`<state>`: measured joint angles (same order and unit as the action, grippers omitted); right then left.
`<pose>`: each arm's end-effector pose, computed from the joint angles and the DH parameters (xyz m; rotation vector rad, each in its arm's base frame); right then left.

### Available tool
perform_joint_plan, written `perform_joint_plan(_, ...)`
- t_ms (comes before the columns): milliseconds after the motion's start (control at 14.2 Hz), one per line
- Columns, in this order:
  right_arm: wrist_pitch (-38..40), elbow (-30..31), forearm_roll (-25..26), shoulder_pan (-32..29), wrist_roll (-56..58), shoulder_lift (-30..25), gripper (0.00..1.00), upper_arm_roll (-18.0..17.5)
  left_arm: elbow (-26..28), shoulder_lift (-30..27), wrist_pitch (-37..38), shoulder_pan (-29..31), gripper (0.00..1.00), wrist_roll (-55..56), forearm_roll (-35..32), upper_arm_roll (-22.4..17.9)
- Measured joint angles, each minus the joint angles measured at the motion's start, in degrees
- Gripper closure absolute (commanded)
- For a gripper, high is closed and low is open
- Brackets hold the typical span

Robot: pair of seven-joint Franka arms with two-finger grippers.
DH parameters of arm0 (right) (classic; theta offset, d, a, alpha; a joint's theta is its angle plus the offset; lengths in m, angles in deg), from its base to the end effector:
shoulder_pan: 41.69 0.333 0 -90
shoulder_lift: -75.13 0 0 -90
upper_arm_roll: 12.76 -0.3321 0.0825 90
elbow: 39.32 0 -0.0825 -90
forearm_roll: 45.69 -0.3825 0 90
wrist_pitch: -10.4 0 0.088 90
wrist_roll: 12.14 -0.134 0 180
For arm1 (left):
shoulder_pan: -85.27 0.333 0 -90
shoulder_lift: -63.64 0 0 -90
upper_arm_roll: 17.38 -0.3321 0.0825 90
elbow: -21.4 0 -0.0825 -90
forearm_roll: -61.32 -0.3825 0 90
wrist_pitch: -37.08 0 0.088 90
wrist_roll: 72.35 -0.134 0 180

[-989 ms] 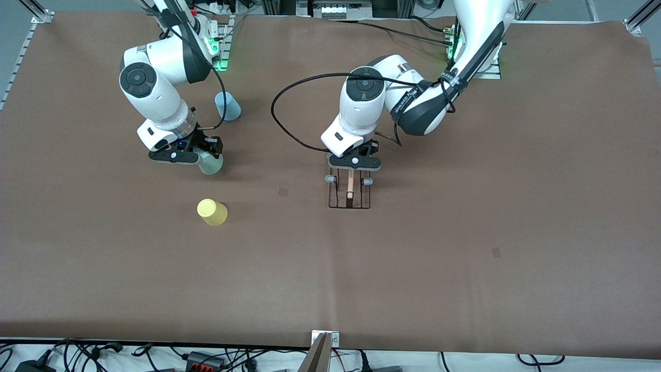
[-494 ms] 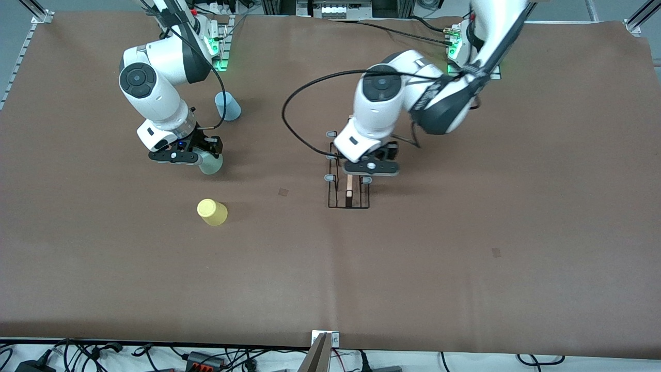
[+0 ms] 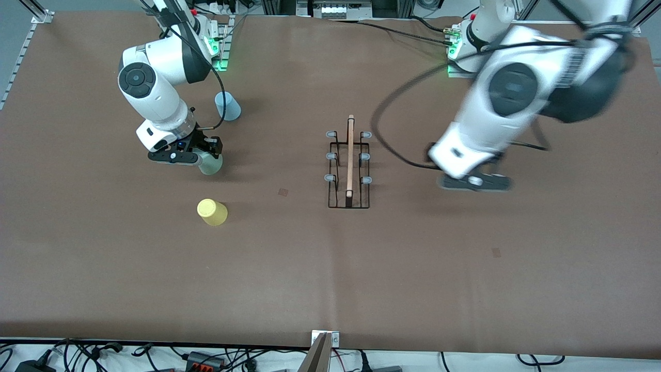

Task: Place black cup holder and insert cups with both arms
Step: 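Set down the rack, open the left gripper and withdraw it, then move the mint cup with the right gripper over a rack peg, then lower the mint cup onto the peg, open the right gripper, reach the yellow cup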

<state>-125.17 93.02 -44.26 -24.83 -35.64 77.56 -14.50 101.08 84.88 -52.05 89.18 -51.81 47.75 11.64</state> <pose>0.4893 0.1639 0.3178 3.1295 -0.1062 0.0296 0.6126 -0.1988 0.4953 -3.0176 0.1214 0.1898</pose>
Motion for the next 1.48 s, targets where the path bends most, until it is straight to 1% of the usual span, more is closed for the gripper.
perform_joint_plan(141,4.68,-3.31,-0.03,0.04,-2.86,0.08,0.82,-0.77,-0.60,-1.00,1.42,5.46,0.00,-7.37,0.00,0.00)
perform_joint_plan(212,7.16,-5.41,-0.05,0.06,-5.92,0.13,0.82,-1.98,-0.76,-1.69,2.16,8.13,0.00,-10.99,0.00,0.01)
perform_joint_plan(283,8.88,-7.42,-0.08,0.13,-10.04,0.21,0.82,-3.83,-0.83,-2.39,2.61,10.83,0.00,-14.79,0.03,0.05)
perform_joint_plan(424,9.75,-11.32,-0.11,0.99,-20.01,1.02,0.82,-8.39,-1.92,-3.34,2.73,15.77,0.00,-22.15,1.43,0.10)
perform_joint_plan(494,9.81,-13.66,-0.11,2.30,-24.92,2.10,0.82,-9.89,-3.39,-3.44,2.73,17.36,0.00,-24.83,2.24,0.08)
perform_joint_plan(565,9.87,-16.42,-0.13,4.33,-29.77,3.63,0.82,-10.65,-4.75,-3.46,2.76,18.26,0.00,-26.51,2.69,0.07)
perform_joint_plan(777,9.94,-25.10,-0.11,11.69,-43.29,9.57,0.82,-10.99,-5.81,-3.40,2.79,18.26,0.00,-27.18,2.97,0.13)
perform_joint_plan(989,9.97,-30.90,-0.01,17.00,-51.56,14.66,0.82,-11.00,-5.81,-3.30,2.80,17.82,0.00,-27.18,2.98,0.26)
perform_joint_plan(1201,9.96,-32.71,1.57,20.37,-54.16,18.35,0.82,-11.00,-5.82,-3.28,2.83,17.88,0.00,-27.18,2.98,0.25)
perform_joint_plan(1413,9.92,-32.92,2.14,20.92,-54.52,20.14,0.80,-10.95,-5.81,-3.28,2.84,17.86,0.00,-27.18,2.98,0.30)
perform_joint_plan(1483,9.91,-33.08,2.14,20.92,-54.52,20.42,0.78,-10.94,-5.81,-3.28,2.84,17.85,0.00,-27.18,2.98,0.33)
